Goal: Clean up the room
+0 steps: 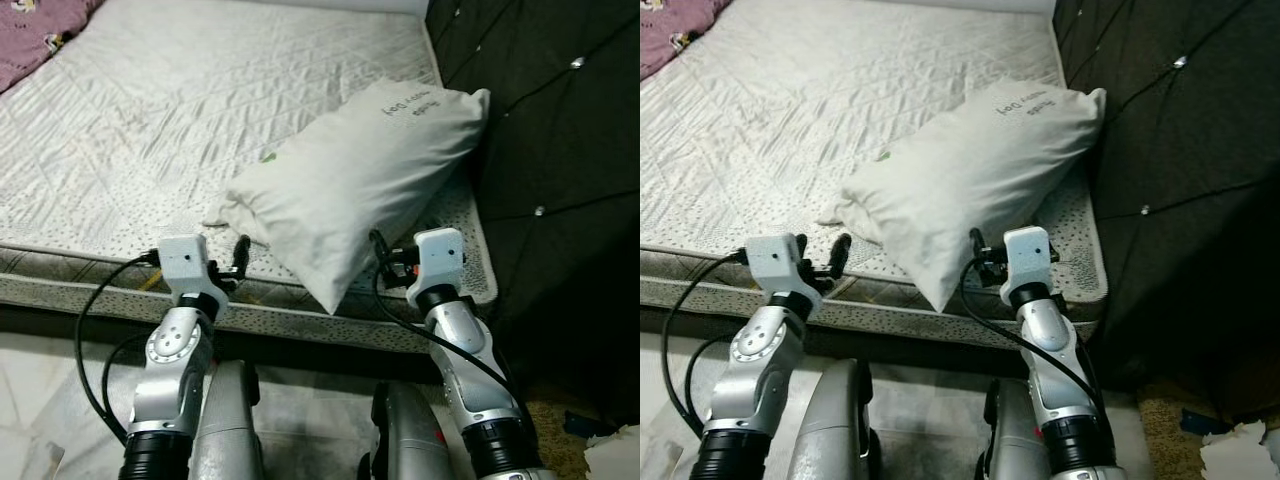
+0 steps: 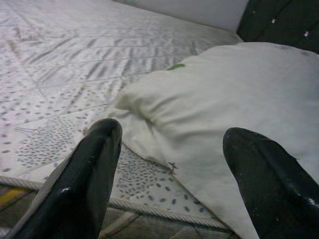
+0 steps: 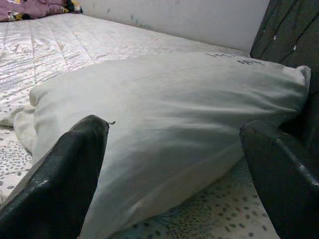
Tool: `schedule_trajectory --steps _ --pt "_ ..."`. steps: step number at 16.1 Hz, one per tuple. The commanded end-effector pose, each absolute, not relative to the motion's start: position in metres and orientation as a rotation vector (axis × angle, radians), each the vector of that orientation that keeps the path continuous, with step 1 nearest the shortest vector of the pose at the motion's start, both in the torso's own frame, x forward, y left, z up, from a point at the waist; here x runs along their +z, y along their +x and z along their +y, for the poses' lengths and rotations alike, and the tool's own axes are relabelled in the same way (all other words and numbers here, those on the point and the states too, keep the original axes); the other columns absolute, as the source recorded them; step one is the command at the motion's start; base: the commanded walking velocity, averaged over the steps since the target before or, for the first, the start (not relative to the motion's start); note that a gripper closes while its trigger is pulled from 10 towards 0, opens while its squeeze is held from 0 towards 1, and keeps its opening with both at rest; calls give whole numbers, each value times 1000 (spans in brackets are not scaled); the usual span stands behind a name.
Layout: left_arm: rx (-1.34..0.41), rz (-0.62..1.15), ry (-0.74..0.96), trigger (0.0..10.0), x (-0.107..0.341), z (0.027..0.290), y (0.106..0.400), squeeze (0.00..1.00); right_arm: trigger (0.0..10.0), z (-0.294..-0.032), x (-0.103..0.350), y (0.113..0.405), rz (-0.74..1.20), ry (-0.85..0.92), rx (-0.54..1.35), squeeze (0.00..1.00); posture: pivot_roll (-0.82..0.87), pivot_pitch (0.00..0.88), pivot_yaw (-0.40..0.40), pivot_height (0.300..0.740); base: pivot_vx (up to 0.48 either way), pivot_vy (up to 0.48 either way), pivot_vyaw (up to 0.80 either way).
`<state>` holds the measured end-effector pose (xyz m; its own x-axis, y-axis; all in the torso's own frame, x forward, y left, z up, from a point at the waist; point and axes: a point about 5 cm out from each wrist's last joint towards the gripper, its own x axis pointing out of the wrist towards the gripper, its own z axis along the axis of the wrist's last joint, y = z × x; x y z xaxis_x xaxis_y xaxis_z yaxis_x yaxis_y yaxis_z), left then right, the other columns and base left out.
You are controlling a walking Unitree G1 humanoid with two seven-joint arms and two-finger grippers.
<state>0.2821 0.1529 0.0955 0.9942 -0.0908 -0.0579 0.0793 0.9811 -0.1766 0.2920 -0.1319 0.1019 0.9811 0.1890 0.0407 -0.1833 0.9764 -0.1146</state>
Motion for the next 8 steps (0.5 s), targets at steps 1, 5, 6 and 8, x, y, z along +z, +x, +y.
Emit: schedule_trajectory --steps 1,5,6,8 --pt "-95 70 -177 10000 97 151 283 0 10000 -133 102 293 -47 -108 190 0 32 91 -13 592 0 0 0" --pt "-98 61 -188 10000 98 150 283 0 10000 -132 102 293 -42 -117 193 0 31 94 -12 592 0 74 0" --pt "-96 63 -194 10000 98 151 283 0 10000 -133 102 293 -41 -113 190 0 31 94 -12 592 0 480 0" --pt "-96 63 -194 10000 98 150 284 0 10000 -133 102 294 -41 -114 190 0 30 93 -13 592 0 480 0"
